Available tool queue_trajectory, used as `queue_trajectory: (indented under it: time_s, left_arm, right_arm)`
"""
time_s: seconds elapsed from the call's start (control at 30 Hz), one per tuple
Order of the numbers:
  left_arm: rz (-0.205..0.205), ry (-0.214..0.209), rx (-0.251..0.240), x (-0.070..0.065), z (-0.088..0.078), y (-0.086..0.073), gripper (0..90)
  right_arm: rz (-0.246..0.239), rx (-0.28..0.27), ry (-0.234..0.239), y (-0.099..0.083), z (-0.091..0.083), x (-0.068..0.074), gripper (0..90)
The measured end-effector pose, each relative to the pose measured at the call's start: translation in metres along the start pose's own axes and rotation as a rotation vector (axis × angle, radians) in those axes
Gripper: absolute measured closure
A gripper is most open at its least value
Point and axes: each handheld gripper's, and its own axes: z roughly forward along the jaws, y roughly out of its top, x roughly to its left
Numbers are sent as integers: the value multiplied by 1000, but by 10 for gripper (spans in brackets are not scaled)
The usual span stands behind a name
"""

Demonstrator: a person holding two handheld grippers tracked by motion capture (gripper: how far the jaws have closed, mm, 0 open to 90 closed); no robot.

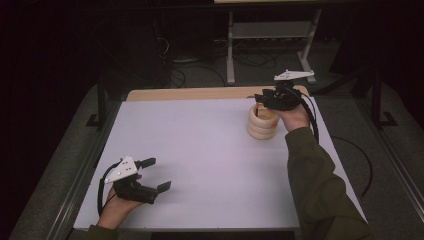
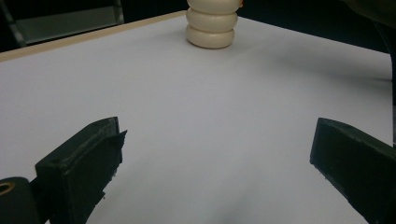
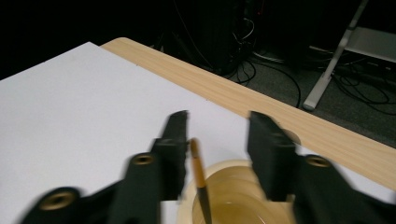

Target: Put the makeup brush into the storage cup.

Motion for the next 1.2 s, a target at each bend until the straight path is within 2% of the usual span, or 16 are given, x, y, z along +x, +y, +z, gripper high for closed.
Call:
queue_trajectory:
  time_s: [0.13,0.2,0.3,0.5,0.6,0.9,0.93,1.0,1.2]
  left_arm:
    - [0,0,-1,0,0,0,19]
    - [2,0,-2,0,1,0,19]
    - [1,0,-1,0,0,0,19]
    - [2,3,-3,1,0,0,19]
    - [3,5,-8,0,0,1,19]
    - [-1,11,-6,-2,0,1,19]
    - [8,10,2,-2,-1,0,19]
    - [-4,11,-5,-2,-1,0,19]
    - [0,13,-7,-1,-2,-1,19]
  right_arm:
    - [4,5,-1,-1,2,0,328]
    - [5,-1,-9,-1,3,0,194]
    - [0,-7,-20,-2,5,0,93]
    - [8,8,-28,-4,5,1,60]
    - [-4,6,-27,-3,3,3,60]
    - [-32,-1,0,-5,-4,11,53]
    - [-31,-1,3,-5,-5,13,53]
    - [-36,-9,13,-8,-7,16,51]
    - [-44,-1,24,-18,-11,22,45]
